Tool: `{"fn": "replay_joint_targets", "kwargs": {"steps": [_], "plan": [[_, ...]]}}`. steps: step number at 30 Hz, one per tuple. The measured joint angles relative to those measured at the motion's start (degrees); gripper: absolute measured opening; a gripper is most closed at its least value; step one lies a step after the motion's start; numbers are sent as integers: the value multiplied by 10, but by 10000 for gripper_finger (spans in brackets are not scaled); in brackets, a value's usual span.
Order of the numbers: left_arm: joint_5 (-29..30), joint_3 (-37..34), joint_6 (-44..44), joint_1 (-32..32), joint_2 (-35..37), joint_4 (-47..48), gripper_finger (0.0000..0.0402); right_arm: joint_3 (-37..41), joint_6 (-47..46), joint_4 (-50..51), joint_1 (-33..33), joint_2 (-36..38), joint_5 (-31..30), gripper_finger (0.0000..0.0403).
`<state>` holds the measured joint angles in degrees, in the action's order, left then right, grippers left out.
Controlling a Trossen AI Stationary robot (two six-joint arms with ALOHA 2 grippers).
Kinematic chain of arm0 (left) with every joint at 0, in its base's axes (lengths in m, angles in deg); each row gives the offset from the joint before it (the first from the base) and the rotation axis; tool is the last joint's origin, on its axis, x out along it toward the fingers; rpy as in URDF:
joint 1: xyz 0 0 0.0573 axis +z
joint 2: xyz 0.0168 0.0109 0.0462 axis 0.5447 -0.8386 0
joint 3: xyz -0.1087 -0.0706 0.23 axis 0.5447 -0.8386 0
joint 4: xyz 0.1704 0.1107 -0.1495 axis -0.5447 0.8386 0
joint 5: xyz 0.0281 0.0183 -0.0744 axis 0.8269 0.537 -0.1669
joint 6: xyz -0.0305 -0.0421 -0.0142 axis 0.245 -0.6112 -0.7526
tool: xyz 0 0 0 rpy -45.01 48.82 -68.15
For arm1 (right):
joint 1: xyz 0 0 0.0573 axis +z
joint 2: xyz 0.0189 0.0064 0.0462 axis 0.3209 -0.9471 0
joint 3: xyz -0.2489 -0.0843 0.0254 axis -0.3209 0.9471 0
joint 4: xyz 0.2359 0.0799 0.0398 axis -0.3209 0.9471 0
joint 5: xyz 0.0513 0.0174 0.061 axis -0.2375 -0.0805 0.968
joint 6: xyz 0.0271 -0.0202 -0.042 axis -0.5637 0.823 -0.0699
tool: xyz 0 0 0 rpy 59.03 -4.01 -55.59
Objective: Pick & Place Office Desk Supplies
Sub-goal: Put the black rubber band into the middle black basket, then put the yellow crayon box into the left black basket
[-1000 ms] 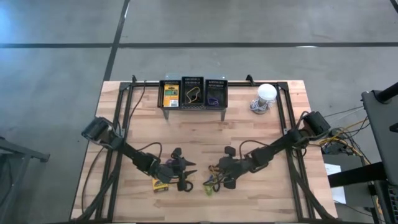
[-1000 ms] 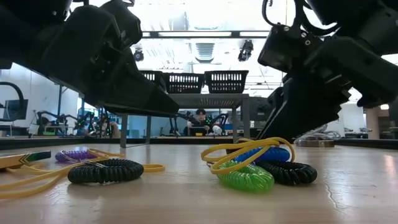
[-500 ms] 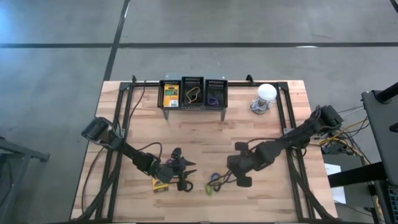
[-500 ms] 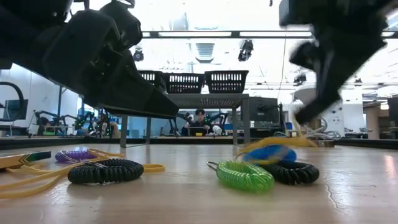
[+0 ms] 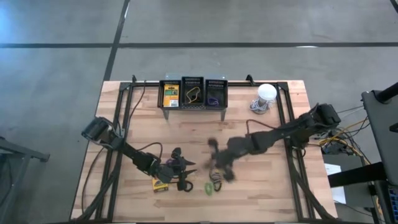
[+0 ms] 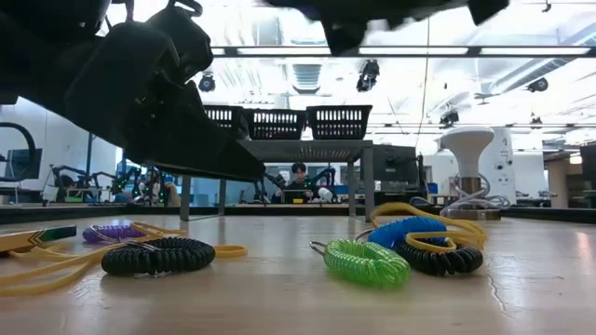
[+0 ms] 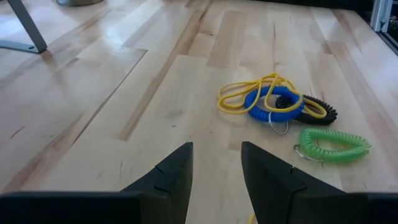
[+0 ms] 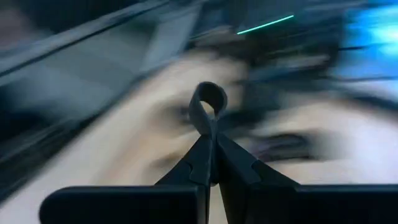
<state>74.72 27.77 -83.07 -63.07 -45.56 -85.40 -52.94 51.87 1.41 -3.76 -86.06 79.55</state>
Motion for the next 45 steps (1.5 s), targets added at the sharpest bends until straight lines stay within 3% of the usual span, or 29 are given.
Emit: {"fn": "replay_joint_targets", "kwargs": {"steps": [2, 4, 10, 14, 16, 21, 27, 32, 36, 41, 45], "plan": [[0, 0, -2, 0, 0, 1, 141, -9, -31, -41, -25, 4, -155, 13], [0, 0, -3, 0, 0, 1, 141, -50, -53, -6, -62, 5, -242, 13], [0, 0, -3, 2, 0, 2, 140, -241, -73, 272, -195, -47, -224, 13], [0, 0, -2, 2, 0, 1, 140, -359, -82, 398, -271, -112, -223, 13], [0, 0, -2, 2, 0, 3, 140, -403, -86, 432, -299, -139, -218, 13], [-1, 0, -5, 2, 0, 14, 140, -483, -88, 507, -339, -200, -134, 17], [-2, 0, -7, 2, 0, 17, 139, -536, -84, 548, -352, -238, -119, 80], [-6, 1, -7, 2, 0, 17, 139, -553, -62, 559, -341, -226, -117, 144], [-6, 1, -7, 2, 0, 17, 139, -534, -45, 560, -306, -165, -117, 171], [-6, 1, -7, 2, 0, 16, 139, -428, -29, 552, -217, -78, -126, 176], [-10, 1, -11, 2, 0, 16, 139, -294, -42, 477, -107, -1, -174, 169]]}}
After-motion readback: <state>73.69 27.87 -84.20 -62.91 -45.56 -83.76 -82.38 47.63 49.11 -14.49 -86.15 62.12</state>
